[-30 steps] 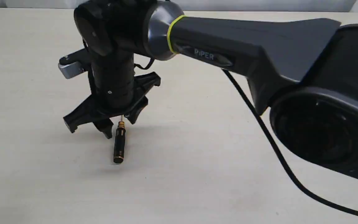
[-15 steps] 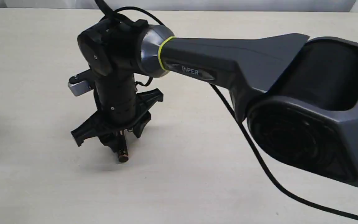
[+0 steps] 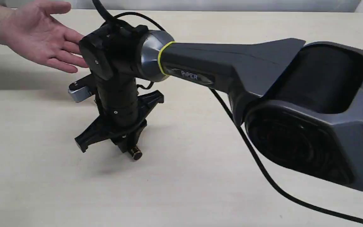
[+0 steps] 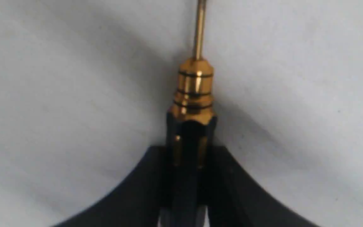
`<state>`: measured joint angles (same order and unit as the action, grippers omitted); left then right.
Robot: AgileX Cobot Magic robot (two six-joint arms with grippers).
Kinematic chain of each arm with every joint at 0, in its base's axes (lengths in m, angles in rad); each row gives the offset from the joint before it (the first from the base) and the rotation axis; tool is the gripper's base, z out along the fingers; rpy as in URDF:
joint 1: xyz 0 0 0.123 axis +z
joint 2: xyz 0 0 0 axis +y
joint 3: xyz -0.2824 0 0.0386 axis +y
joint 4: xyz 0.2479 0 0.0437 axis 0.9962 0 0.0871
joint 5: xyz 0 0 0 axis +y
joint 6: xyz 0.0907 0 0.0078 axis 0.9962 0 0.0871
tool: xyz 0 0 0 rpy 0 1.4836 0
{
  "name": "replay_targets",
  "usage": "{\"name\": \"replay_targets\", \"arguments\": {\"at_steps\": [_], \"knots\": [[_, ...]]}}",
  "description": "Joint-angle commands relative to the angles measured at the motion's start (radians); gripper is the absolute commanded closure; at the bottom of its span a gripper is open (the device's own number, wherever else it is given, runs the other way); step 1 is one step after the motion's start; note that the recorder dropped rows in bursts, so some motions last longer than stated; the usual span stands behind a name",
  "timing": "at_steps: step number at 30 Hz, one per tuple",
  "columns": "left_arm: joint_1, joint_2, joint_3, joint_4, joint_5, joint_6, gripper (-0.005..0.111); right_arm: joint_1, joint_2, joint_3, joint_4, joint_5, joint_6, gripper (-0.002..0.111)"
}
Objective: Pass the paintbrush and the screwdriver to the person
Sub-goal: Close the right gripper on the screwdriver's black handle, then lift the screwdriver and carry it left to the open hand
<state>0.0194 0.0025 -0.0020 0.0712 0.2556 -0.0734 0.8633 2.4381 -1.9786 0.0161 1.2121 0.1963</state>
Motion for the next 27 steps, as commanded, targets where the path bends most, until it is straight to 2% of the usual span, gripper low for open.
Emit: {"name": "replay_targets", "arguments": {"at_steps": [1, 5, 11, 16, 23, 27], "knots": [[-0.008, -0.002, 0.002, -0.002, -0.006, -0.002, 0.107, 0.016, -0.007, 0.007, 0.008, 0.009, -0.052, 0.104], [-0.008, -0.002, 0.002, -0.002, -0.006, -0.002, 0.107, 0.051, -0.07, 0.007, 0.043, 0.009, -0.086, 0.104], [-0.008, -0.002, 0.002, -0.002, -0.006, -0.002, 0.107, 0.156, -0.205, 0.007, 0.128, 0.007, -0.215, 0.104], [-0.008, -0.002, 0.002, -0.002, -0.006, -0.002, 0.107, 0.209, -0.339, 0.007, 0.006, -0.164, -0.218, 0.104], [-0.008, -0.002, 0.002, -0.004, -0.006, -0.002, 0.107, 0.203, -0.408, 0.007, -0.195, -0.37, -0.171, 0.104], [-0.008, -0.002, 0.002, -0.004, -0.006, -0.002, 0.107, 0.17, -0.392, 0.007, -0.293, -0.447, -0.074, 0.104]]}}
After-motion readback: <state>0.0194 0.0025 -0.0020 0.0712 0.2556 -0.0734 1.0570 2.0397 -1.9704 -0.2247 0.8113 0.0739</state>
